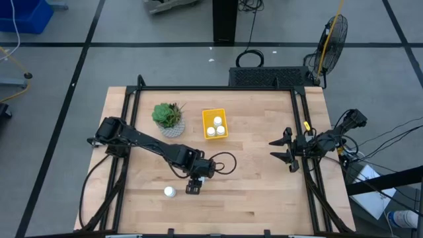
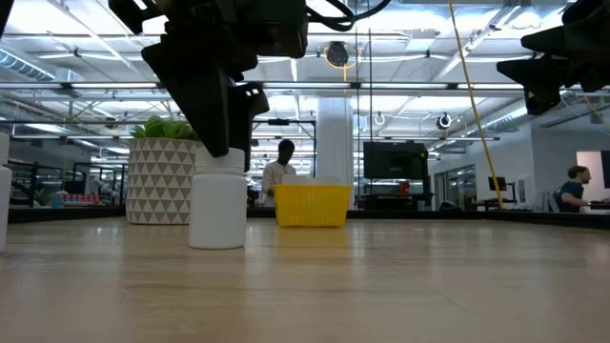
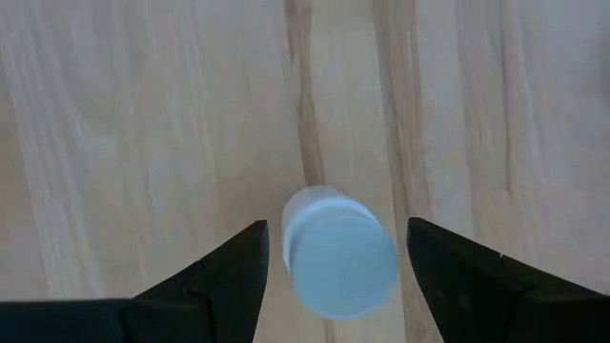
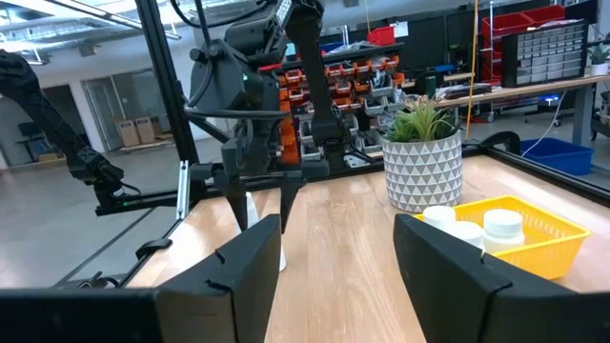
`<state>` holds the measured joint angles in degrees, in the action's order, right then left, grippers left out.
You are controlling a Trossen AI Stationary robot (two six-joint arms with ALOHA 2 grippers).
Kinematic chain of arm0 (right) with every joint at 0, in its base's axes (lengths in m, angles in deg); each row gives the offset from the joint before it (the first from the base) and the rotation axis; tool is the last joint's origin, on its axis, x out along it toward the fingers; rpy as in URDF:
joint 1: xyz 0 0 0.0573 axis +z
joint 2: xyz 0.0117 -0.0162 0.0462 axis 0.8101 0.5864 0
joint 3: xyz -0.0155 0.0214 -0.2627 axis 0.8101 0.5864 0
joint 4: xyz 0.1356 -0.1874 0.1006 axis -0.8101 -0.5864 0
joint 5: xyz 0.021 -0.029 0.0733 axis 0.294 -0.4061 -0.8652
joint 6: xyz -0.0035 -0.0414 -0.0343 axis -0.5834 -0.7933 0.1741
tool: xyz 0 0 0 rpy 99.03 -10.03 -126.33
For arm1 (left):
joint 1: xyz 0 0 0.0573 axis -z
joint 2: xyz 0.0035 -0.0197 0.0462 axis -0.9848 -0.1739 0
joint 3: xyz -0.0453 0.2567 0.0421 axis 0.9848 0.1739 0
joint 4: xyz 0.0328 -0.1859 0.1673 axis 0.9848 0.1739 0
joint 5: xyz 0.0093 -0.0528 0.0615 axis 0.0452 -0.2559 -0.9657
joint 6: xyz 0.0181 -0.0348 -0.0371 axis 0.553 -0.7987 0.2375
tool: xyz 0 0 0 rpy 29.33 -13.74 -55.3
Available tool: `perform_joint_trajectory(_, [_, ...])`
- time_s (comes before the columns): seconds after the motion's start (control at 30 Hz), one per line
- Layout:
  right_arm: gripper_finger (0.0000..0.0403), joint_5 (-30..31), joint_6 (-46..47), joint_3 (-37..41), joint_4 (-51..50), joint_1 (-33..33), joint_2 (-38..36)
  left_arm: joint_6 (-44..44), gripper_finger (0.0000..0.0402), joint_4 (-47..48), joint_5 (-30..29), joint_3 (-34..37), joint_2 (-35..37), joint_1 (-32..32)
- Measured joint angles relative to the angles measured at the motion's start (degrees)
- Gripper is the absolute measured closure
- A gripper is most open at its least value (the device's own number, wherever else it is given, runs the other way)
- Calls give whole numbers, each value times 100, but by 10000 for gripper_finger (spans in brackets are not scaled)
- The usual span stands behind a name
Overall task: Pick and place pill bottles into a basket
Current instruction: Put the white pill bottle into the yellow bin
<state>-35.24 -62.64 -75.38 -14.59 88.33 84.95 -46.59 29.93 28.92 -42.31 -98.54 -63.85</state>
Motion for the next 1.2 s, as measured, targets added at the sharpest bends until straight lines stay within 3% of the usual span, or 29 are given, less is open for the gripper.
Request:
perform_joint_trajectory(0.63, [206,0,0,-1,0,1,0,-13,148,-8,111,2,-59,11])
perform_joint_trajectory(0.73, [206,0,0,-1,0,0,0,-28,170,12,177,2,-59,12])
perform_joint_trajectory(0.9, [206,0,0,0,0,1,0,-25,241,17,388,2,-59,13])
perform_joint_trajectory(1.2, [206,0,0,0,0,1,-1,9,241,244,449,-143,-22,-94])
